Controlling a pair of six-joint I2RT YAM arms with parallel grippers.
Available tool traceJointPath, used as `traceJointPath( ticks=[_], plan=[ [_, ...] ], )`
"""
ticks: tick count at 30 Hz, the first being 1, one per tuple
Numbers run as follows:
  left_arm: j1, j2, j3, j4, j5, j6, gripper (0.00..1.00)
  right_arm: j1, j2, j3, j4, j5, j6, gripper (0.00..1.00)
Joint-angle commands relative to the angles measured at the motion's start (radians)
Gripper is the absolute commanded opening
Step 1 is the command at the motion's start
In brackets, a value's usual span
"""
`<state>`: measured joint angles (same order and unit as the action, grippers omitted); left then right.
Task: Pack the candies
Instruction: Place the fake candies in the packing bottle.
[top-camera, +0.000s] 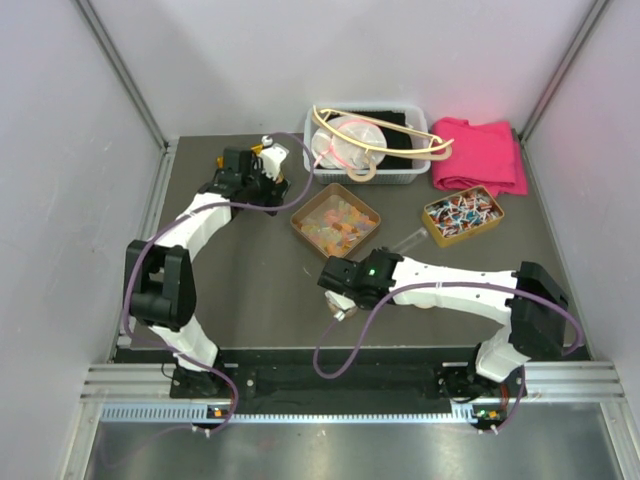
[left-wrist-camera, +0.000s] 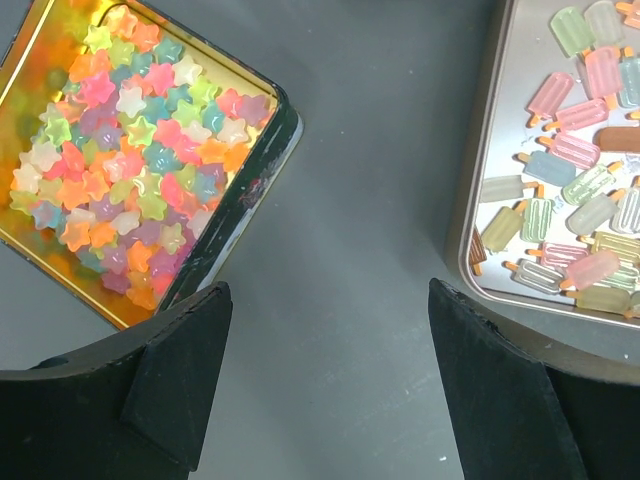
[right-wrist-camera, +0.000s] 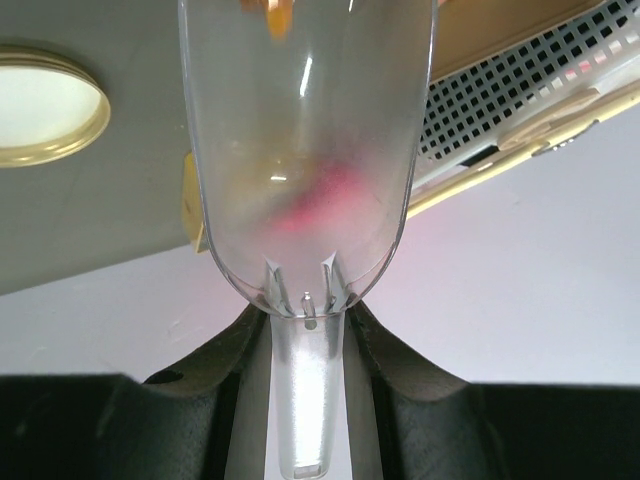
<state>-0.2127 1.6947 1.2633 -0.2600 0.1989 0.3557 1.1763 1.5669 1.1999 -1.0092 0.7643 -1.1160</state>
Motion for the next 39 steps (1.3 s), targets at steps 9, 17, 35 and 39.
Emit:
traceJointPath(
  ticks=[9,17,35,39],
  plan=[
    [0.024,-0.082,-0.031,0.039,0.033,-0.029,0.87,0.04,-0.004,-0.017,0.03,0.147,-0.038,0.0],
    [0.05,-0.093,-0.039,0.038,0.054,-0.044,0.98,0.039,-0.007,0.101,-0.084,0.084,0.05,0.0],
    [0.045,-0.007,-0.015,0.042,0.148,-0.087,0.99,-0.266,0.065,0.406,-0.086,-0.224,0.214,0.0],
    [0.045,-0.021,-0.045,0.068,0.166,-0.096,0.99,-0.363,0.047,0.397,-0.081,-0.335,0.294,0.0]
  ],
)
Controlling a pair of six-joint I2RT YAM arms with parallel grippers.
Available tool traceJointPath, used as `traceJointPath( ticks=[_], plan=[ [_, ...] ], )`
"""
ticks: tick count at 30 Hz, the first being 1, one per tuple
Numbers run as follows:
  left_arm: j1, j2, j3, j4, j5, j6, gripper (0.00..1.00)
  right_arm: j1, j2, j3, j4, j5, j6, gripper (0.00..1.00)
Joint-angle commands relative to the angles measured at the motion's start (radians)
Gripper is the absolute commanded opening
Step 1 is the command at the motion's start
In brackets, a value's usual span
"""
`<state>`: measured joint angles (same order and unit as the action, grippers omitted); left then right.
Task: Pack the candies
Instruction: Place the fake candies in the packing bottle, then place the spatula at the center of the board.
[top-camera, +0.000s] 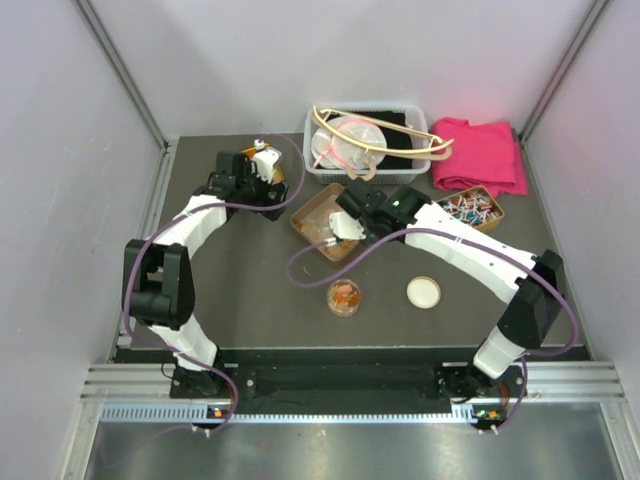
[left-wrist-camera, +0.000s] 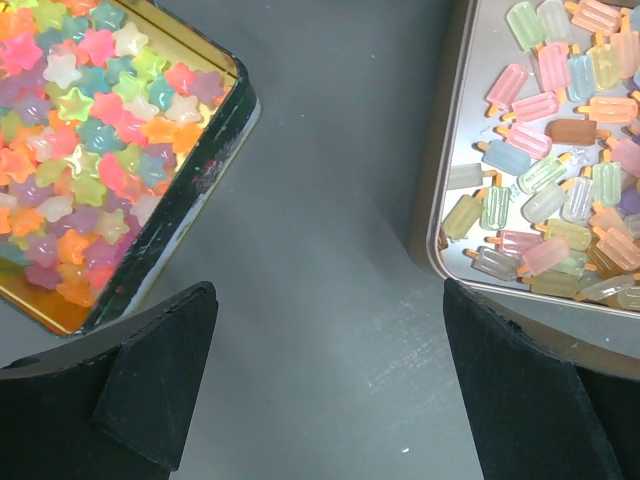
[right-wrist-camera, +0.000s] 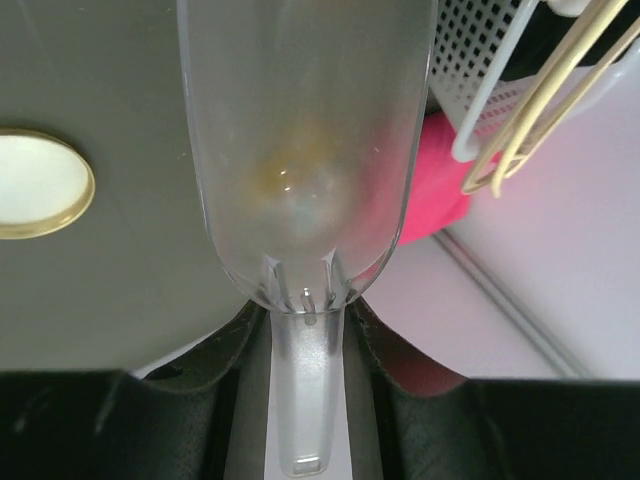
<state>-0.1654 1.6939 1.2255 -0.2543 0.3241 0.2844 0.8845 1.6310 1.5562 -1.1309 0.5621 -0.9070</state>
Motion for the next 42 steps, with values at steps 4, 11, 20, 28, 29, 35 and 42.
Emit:
traceJointPath(
  ticks=[4,11,20,28,29,35,42],
  plan=[
    [0.0,-0.03,-0.009,0.055,0.053,-0.025,0.99,-0.159,-0.069,-0.005,0.056,-0.218,0.155,0.0],
    [0.013,-0.062,0.009,0.01,0.053,-0.024,0.99,-0.35,-0.197,-0.111,0.109,-0.306,0.244,0.0],
    [0.023,-0.111,-0.009,-0.056,0.105,0.019,0.99,-0.683,-0.448,-0.45,0.226,-0.338,0.293,0.0],
    [0.023,-0.148,-0.041,-0.089,0.162,0.055,0.99,-1.008,-0.576,-0.676,0.316,-0.418,0.244,0.0],
    [0.023,-0.151,-0.046,-0.091,0.17,0.056,0.99,-1.038,-0.576,-0.705,0.339,-0.429,0.241,0.0],
    [0.014,-0.14,-0.087,-0.057,0.15,0.052,0.99,-1.124,-0.537,-0.823,0.46,-0.436,0.223,0.0],
    [-0.028,-0.082,-0.084,0.024,0.073,0.048,0.99,-1.122,-0.415,-0.852,0.589,-0.43,0.26,0.0]
  ],
)
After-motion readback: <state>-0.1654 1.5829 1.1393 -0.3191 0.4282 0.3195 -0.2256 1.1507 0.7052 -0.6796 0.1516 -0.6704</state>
